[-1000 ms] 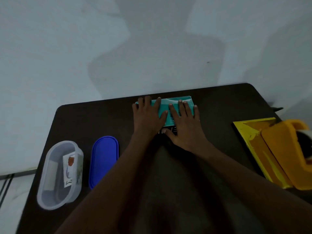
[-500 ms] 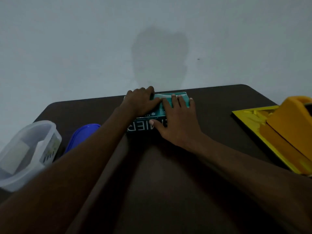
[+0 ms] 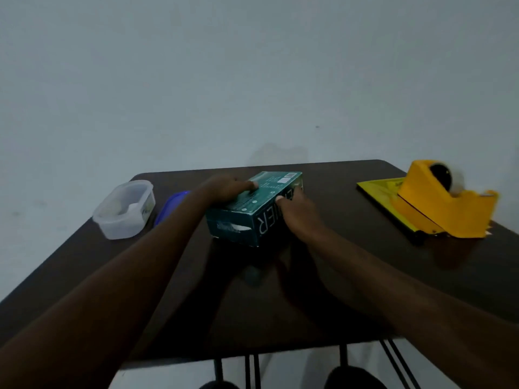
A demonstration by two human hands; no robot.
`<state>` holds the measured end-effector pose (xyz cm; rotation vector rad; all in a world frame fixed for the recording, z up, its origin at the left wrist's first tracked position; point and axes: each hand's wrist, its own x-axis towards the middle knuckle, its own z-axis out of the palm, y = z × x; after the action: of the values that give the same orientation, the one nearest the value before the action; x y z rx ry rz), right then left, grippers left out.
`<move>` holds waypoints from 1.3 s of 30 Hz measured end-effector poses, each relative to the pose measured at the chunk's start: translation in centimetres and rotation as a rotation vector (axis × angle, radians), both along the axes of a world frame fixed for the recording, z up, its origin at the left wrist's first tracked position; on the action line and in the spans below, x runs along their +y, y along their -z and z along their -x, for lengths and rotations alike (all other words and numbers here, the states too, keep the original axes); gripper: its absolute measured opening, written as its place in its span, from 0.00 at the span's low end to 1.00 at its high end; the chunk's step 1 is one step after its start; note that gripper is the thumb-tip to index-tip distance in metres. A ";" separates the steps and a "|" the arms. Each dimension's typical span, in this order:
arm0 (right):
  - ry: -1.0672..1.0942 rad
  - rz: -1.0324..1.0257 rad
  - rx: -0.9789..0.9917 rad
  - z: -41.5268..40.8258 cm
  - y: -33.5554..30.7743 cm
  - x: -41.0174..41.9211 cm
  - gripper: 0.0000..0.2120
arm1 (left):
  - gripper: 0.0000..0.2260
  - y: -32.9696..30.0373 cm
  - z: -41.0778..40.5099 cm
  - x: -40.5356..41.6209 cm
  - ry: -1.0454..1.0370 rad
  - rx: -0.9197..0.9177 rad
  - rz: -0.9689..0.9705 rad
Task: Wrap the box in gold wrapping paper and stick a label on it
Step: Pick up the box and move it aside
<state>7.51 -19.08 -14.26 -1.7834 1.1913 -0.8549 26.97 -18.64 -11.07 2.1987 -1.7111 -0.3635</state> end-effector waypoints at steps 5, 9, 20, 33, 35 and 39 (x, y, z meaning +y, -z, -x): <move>-0.008 -0.025 -0.120 -1.5 -1.6 4.2 0.22 | 0.28 -0.5 0.7 6.3 -0.080 0.089 0.084; -0.092 -0.076 -0.137 -4.1 -2.8 8.0 0.28 | 0.34 -1.3 -0.3 11.7 -0.257 -0.106 0.130; -0.241 -0.102 -0.163 -13.3 0.7 17.2 0.32 | 0.34 0.1 -5.3 25.1 -0.530 -0.190 0.118; -0.290 -0.145 -0.177 -16.2 1.9 18.6 0.32 | 0.35 1.9 -8.1 26.3 -0.577 -0.189 0.076; -0.277 -0.131 -0.168 -15.6 1.5 18.1 0.25 | 0.37 1.4 -8.0 26.1 -0.581 -0.213 0.052; -0.222 -0.079 -0.149 -13.9 1.0 15.2 0.24 | 0.32 -0.8 -6.4 24.8 -0.649 -0.395 0.152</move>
<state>21.44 -3.84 -15.28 -1.7182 0.9001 -0.7847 33.41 6.12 -10.29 2.6568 -1.0229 0.3693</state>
